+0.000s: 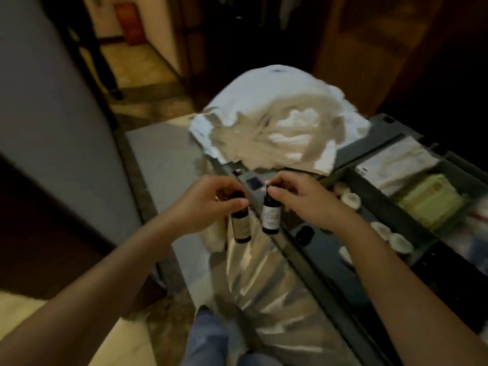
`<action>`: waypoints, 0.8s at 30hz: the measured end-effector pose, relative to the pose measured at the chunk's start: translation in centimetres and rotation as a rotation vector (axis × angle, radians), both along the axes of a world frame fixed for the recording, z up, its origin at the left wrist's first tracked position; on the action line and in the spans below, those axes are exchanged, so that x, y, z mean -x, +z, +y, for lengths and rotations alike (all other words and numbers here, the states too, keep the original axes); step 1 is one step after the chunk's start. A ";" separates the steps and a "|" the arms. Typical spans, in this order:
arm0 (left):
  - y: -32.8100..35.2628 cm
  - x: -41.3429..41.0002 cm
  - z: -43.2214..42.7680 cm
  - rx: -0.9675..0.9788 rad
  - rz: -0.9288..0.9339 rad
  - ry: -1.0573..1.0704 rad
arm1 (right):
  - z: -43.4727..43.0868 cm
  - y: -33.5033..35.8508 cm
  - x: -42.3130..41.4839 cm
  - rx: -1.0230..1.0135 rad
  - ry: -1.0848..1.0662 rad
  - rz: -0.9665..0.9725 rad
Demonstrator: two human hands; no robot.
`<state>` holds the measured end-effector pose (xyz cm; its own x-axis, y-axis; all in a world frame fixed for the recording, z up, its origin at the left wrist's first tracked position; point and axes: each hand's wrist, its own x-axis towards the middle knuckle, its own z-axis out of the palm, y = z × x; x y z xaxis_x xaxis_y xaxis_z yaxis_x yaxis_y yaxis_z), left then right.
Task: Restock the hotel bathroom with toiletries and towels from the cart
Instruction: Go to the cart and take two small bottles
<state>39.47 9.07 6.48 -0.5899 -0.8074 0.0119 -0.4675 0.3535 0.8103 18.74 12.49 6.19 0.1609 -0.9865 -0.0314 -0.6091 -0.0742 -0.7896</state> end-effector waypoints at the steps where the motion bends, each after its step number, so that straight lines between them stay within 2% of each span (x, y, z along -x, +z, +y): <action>1: 0.0 -1.9 0.6 0.010 -0.024 0.038 | -0.4 0.1 -1.5 -0.009 0.071 0.022; 13: 0.6 -26.4 8.9 0.009 -0.174 0.550 | -3.5 0.3 -27.3 -0.085 0.654 0.171; 24: -0.8 -51.5 22.8 -0.086 -0.152 1.101 | 1.6 -0.5 -57.9 -0.074 1.181 0.149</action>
<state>90.99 31.83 5.71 0.4576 -0.8855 -0.0807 -0.5875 -0.3692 0.7201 76.69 14.09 5.73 0.9580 -0.2253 -0.1772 -0.2803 -0.6075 -0.7432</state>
